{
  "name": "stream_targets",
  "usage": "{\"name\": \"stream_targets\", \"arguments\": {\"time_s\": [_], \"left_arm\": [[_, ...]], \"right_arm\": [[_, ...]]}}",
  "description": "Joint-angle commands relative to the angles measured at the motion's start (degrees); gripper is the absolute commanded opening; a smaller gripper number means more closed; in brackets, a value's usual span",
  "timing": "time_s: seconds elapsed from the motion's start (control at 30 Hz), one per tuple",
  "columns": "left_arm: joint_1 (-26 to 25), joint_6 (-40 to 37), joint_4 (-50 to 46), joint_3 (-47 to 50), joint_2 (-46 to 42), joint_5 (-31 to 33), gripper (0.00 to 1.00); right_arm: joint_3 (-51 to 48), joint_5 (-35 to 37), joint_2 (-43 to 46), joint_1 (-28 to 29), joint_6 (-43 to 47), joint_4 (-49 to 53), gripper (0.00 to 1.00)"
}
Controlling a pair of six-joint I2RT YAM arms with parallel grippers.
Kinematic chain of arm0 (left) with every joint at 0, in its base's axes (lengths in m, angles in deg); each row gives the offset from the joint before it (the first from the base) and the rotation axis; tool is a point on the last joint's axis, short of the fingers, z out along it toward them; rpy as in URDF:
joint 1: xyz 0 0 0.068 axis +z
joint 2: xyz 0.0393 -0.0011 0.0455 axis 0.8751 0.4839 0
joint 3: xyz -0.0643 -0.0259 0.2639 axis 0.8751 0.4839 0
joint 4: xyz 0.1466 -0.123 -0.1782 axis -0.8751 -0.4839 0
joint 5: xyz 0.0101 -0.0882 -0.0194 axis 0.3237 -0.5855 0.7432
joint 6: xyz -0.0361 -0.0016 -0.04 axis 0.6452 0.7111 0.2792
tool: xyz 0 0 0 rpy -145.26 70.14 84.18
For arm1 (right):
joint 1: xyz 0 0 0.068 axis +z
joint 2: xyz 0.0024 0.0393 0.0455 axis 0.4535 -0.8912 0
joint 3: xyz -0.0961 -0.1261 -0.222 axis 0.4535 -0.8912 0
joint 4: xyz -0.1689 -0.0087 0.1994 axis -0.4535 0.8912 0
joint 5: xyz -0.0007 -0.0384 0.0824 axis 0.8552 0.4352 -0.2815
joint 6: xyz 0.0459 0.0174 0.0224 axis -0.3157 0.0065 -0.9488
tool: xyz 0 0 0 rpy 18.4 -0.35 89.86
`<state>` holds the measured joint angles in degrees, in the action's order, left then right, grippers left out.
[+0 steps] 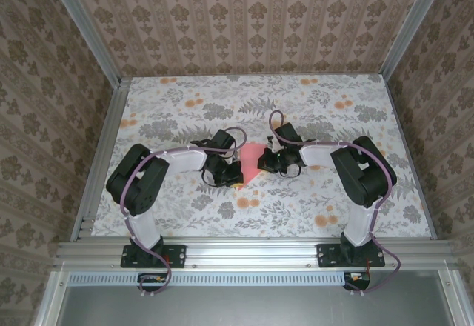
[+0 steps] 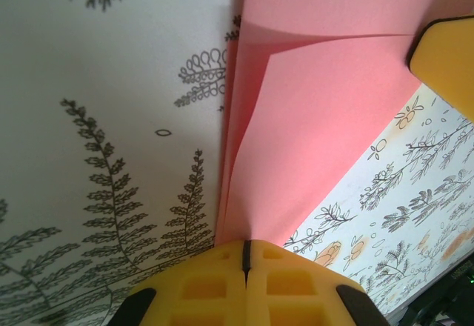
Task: Fold a paper plane with a square sheet of paper (pick it up from the middle)
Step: Third fold the triangle at the center of the table.
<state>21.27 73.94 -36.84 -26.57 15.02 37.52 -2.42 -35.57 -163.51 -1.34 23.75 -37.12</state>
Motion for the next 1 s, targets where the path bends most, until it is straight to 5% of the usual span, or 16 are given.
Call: {"name": "stream_targets", "arguments": {"time_s": [0.0, 0.4, 0.97], "left_arm": [[-0.11, -1.37, -8.33, 1.64, 3.08, 5.93, 0.04], [-0.29, -1.19, -7.72, 1.39, 3.39, 5.88, 0.04], [-0.16, -1.37, -7.36, 1.65, 4.05, 5.11, 0.03]], "right_arm": [[1.62, 6.78, -0.83, -1.99, 2.53, 5.57, 0.08], [-0.78, 5.93, 10.24, 4.15, 0.25, 5.39, 0.08], [1.45, 2.74, -0.86, 6.37, -1.04, 2.71, 0.07]]}}
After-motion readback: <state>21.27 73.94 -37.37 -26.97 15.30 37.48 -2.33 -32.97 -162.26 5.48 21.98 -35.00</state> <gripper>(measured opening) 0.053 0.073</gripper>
